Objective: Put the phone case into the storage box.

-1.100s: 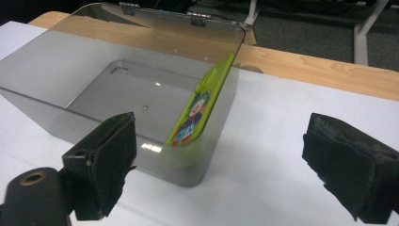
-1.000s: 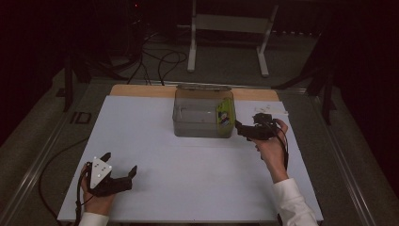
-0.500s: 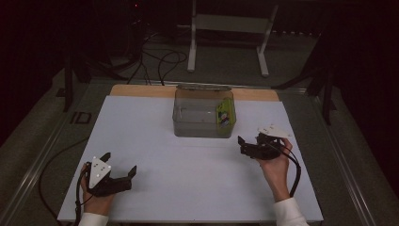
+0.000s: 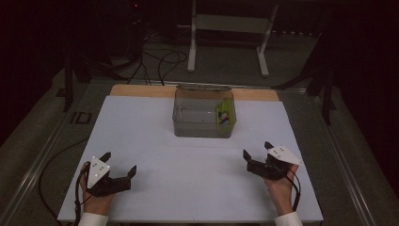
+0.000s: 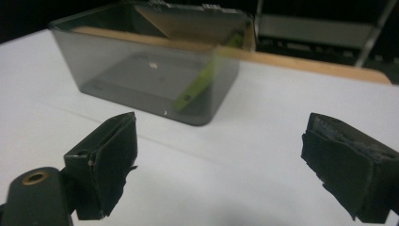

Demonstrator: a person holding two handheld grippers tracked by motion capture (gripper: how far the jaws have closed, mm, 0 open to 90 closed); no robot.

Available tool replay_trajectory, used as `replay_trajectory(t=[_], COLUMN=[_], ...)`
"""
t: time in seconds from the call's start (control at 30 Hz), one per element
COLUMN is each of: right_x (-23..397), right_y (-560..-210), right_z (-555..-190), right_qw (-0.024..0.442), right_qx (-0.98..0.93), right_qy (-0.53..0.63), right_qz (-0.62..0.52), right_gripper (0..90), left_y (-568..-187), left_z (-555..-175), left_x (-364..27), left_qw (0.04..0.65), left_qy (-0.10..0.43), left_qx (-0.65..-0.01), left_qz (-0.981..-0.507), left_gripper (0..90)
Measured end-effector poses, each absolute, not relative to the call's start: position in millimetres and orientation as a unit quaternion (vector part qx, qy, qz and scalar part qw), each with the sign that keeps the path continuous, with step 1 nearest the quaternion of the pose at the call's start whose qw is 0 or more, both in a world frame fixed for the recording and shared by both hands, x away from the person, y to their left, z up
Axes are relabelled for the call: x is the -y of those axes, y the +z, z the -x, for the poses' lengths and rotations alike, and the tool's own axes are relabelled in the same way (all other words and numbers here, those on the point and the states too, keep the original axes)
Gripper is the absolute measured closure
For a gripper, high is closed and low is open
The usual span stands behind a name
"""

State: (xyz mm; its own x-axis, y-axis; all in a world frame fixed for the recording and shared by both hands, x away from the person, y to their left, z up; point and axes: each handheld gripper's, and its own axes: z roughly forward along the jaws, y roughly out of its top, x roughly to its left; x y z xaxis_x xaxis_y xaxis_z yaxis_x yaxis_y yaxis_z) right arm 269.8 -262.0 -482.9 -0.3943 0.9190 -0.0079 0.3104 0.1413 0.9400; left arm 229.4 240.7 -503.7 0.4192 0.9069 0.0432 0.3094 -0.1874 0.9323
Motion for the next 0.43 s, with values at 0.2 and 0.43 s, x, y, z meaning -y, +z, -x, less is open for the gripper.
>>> replay_trajectory(t=[0.2, 0.43], right_x=[265, 271], right_y=[-490, -496], right_z=[-251, -242], right_qw=[0.319, 0.316], right_qx=[-0.679, -0.674], right_qy=[0.493, 0.501], right_qz=[-0.440, -0.441], right_gripper=[10.9, 10.9], left_y=[-503, -502], left_z=[-229, -229], left_x=[-240, -240], left_qw=[0.469, 0.470], left_qy=[0.319, 0.320], left_qx=[-0.430, -0.430], left_qz=[-0.702, -0.701], left_gripper=[0.0, 0.0])
